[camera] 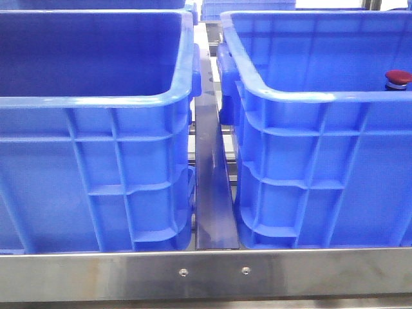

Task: Pick red and yellow buttons and place in box

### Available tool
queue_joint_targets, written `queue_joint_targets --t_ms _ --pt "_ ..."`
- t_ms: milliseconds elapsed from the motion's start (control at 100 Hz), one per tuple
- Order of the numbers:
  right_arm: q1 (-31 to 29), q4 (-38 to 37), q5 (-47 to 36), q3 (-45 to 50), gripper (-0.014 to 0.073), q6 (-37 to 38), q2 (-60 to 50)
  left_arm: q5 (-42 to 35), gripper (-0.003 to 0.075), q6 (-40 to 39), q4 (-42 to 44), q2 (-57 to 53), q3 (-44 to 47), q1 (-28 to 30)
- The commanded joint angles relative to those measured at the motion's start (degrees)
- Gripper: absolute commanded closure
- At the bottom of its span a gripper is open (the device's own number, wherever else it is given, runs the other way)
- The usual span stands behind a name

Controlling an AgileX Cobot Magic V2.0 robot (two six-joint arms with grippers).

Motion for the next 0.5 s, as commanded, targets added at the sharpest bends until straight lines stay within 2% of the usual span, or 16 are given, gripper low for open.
queue_joint_targets --t_ms 0,30,80,170,340,380,490 --pt "0.4 -21.1 -5.8 -0.2 0.0652 20.6 0.5 -5.0 0.0739 0.1 -0.4 -1.9 2.8 0.0" --pt "0.6 -26.9 -7.5 0.5 0.0652 28.3 0.3 -5.0 0.0739 0.1 -0.4 -1.9 2.8 0.0" --pt "1.2 -36.2 -10.9 2.5 0.0652 36.7 -0.2 -5.0 0.0739 0.1 -0.4 -1.9 2.8 0.0" --pt "2.1 -43.7 -14.4 6.2 0.0652 45.7 -2.4 -5.0 0.0739 0.1 -0.4 -1.9 2.8 0.0" --pt "2.1 -44.3 -14.0 13.7 0.0652 47.0 -8.9 -5.0 0.0739 0.1 -0.4 -1.9 2.8 0.0" --pt "2.1 -44.8 -9.0 13.5 0.0652 47.1 -11.2 -5.0 0.0739 0.1 -0.4 -1.9 2.8 0.0" --pt "2.1 -45.0 -6.3 13.5 0.0652 47.1 -13.6 -5.0 0.0739 0.1 -0.4 -1.9 2.8 0.0"
